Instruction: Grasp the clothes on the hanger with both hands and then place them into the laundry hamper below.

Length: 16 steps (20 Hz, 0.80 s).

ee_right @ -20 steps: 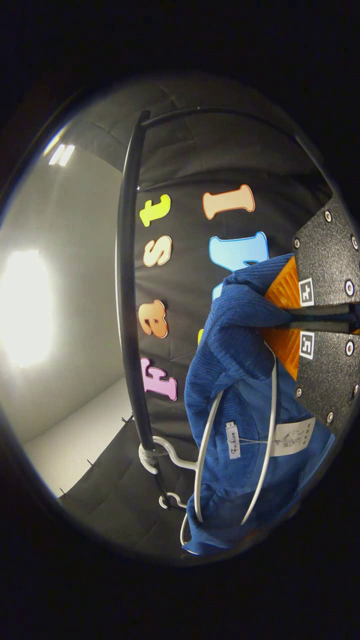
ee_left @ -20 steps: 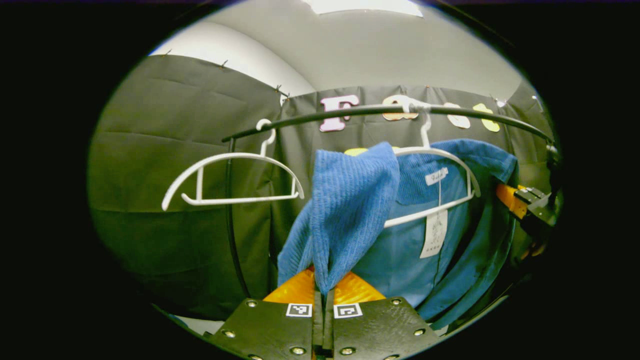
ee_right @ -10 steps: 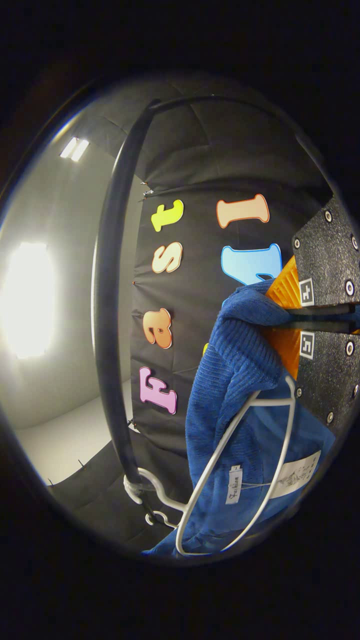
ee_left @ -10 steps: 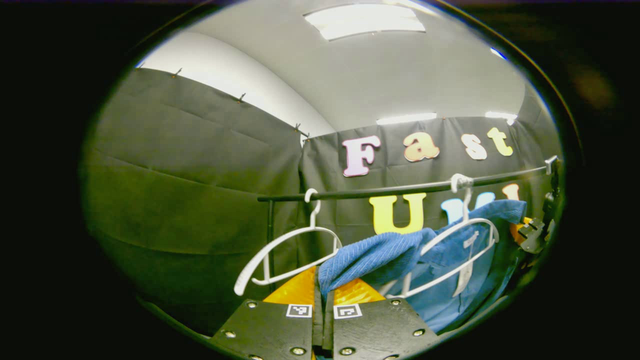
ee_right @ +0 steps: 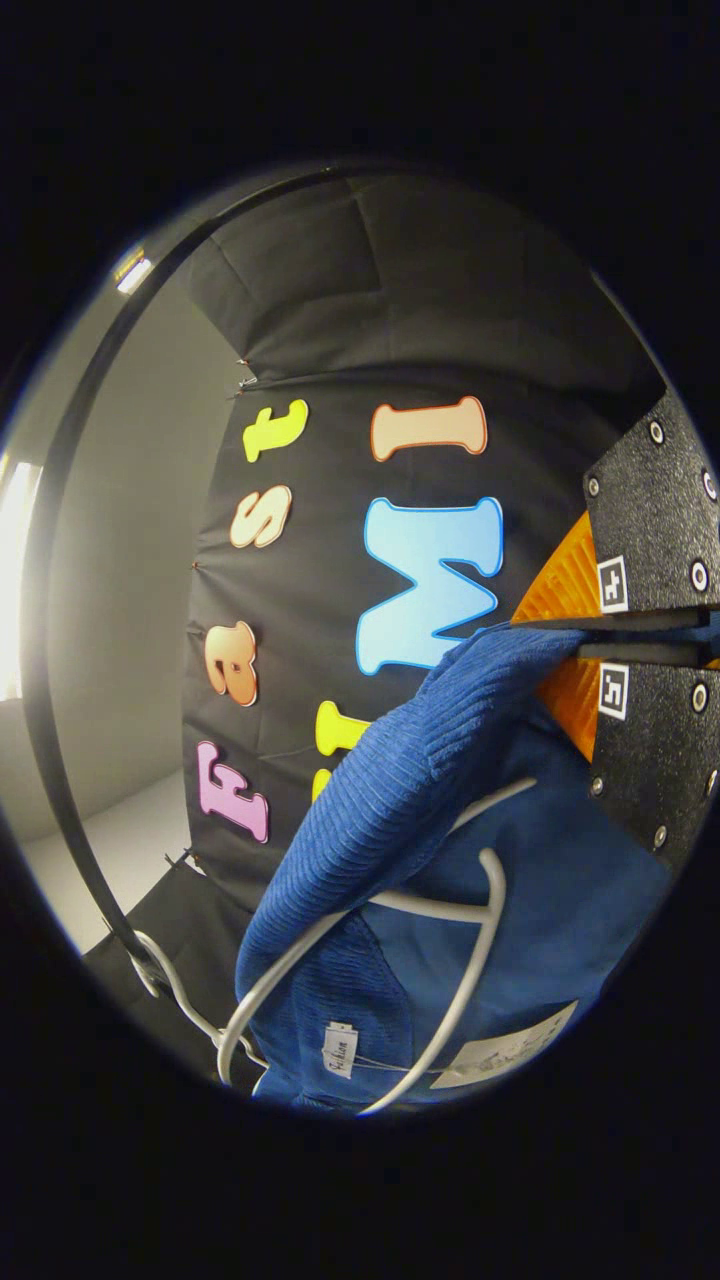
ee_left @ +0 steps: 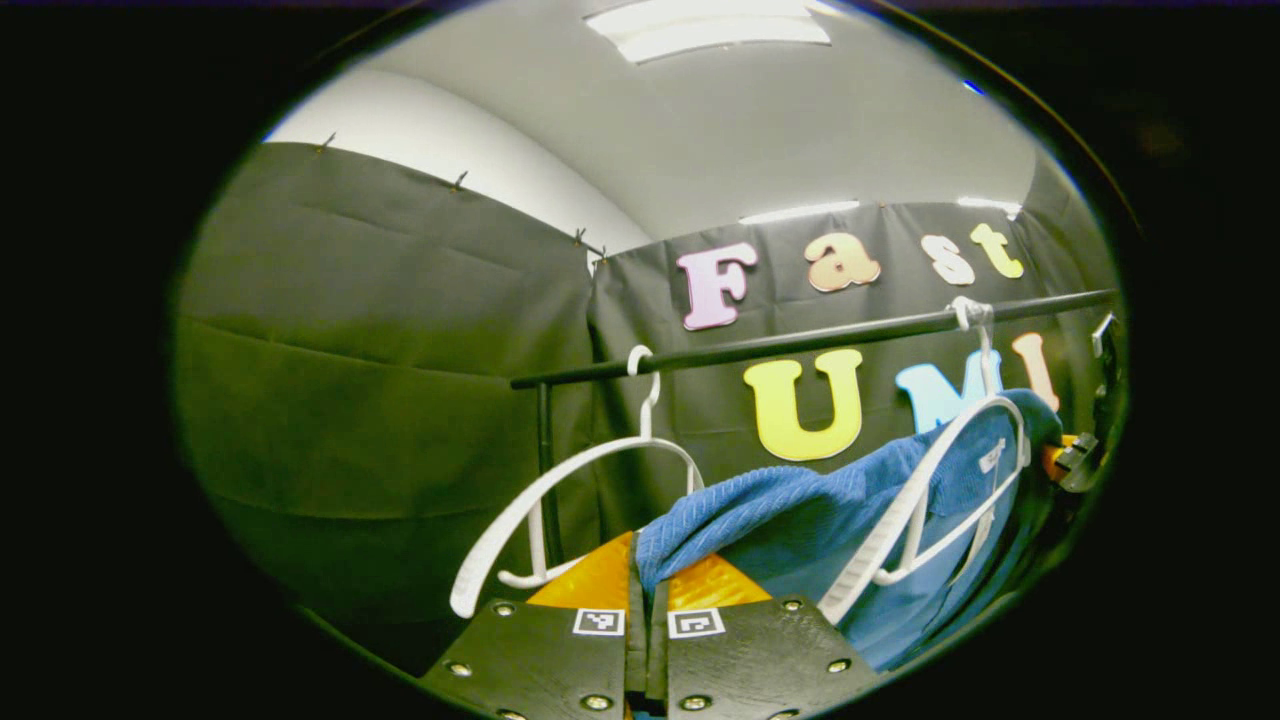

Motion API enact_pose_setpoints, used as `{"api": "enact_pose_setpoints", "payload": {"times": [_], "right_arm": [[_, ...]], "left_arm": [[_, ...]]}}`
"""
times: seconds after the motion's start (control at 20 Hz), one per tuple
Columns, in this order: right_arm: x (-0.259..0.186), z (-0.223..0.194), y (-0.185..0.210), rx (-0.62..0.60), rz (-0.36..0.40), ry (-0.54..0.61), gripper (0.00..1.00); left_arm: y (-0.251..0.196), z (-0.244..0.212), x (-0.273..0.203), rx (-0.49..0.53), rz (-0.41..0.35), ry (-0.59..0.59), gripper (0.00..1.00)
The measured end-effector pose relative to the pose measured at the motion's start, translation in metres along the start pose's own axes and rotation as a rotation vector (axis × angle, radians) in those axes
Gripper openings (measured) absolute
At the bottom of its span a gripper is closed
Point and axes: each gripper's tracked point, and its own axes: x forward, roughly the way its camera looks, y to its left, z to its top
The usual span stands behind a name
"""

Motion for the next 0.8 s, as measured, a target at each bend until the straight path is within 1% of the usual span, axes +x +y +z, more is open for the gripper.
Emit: {"api": "enact_pose_setpoints", "payload": {"times": [0.05,0.15,0.2,0.25,0.4,0.45,0.55,0.6,0.65,0.7,0.8], "right_arm": [[-0.002,-0.003,0.000,-0.002,-0.002,0.006,0.04],[-0.001,0.002,-0.005,0.018,-0.016,-0.003,0.04],[0.002,0.010,-0.010,0.041,-0.034,-0.026,0.04],[0.007,0.020,-0.016,0.060,-0.064,-0.054,0.04],[0.021,0.046,-0.029,0.121,-0.125,-0.124,0.04],[0.026,0.047,-0.029,0.131,-0.133,-0.127,0.04],[0.028,0.033,-0.027,0.126,-0.130,-0.099,0.04],[0.030,0.024,-0.026,0.114,-0.131,-0.074,0.04],[0.035,0.011,-0.026,0.102,-0.134,-0.043,0.02],[0.042,-0.009,-0.027,0.100,-0.135,0.000,0.04],[0.040,-0.037,-0.018,0.138,-0.114,0.066,0.04]], "left_arm": [[0.000,-0.008,-0.004,-0.015,-0.006,0.022,0.01],[-0.003,-0.027,0.000,-0.034,-0.016,0.056,0.00],[-0.007,-0.035,0.004,-0.042,-0.020,0.073,0.01],[-0.010,-0.040,0.007,-0.062,-0.026,0.083,0.05],[-0.014,-0.040,0.006,-0.129,-0.032,0.083,0.05],[-0.014,-0.037,0.004,-0.145,-0.034,0.084,0.05],[-0.015,-0.035,-0.001,-0.151,-0.038,0.082,0.01],[-0.016,-0.037,-0.004,-0.133,-0.038,0.084,0.05],[-0.018,-0.041,-0.004,-0.109,-0.041,0.091,0.01],[-0.020,-0.047,-0.002,-0.089,-0.041,0.104,0.05],[-0.029,-0.059,0.000,-0.080,-0.051,0.127,0.05]]}}
